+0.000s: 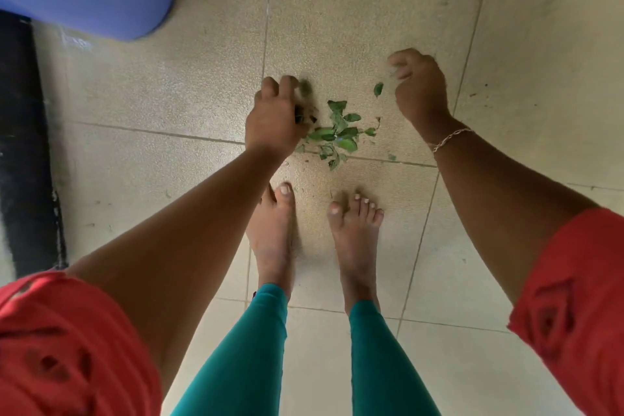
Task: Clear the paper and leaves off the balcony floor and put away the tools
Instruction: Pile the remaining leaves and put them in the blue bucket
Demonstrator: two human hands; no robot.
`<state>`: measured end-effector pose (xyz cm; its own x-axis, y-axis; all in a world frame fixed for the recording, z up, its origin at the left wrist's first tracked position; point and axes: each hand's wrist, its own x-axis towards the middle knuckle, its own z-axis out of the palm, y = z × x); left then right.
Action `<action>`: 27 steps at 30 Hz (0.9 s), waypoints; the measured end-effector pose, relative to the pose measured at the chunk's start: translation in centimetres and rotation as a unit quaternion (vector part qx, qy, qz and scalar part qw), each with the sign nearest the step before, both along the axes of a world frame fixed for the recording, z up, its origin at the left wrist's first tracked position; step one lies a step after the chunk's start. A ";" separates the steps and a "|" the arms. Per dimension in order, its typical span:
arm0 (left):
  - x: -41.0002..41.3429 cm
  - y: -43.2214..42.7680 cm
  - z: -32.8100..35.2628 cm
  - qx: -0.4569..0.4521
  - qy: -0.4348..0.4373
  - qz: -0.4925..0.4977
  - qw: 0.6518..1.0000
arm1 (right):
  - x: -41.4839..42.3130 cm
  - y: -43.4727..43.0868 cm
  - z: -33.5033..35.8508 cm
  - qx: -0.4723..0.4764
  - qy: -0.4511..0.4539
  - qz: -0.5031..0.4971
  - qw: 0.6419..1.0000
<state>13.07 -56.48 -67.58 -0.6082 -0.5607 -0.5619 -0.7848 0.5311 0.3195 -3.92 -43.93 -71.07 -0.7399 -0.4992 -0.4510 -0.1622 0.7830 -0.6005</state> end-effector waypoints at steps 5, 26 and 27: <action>-0.1 0.2 -0.7 0.039 -0.056 -0.078 0.995 | 3.8 -1.3 0.9 0.017 -0.038 0.099 0.994; 0.7 2.3 -2.0 0.177 0.116 0.203 0.956 | 11.4 -2.6 0.6 0.013 0.012 0.160 0.987; 0.8 2.1 -1.5 0.218 0.130 0.233 0.939 | 11.1 -2.6 1.1 0.001 -0.001 0.157 0.988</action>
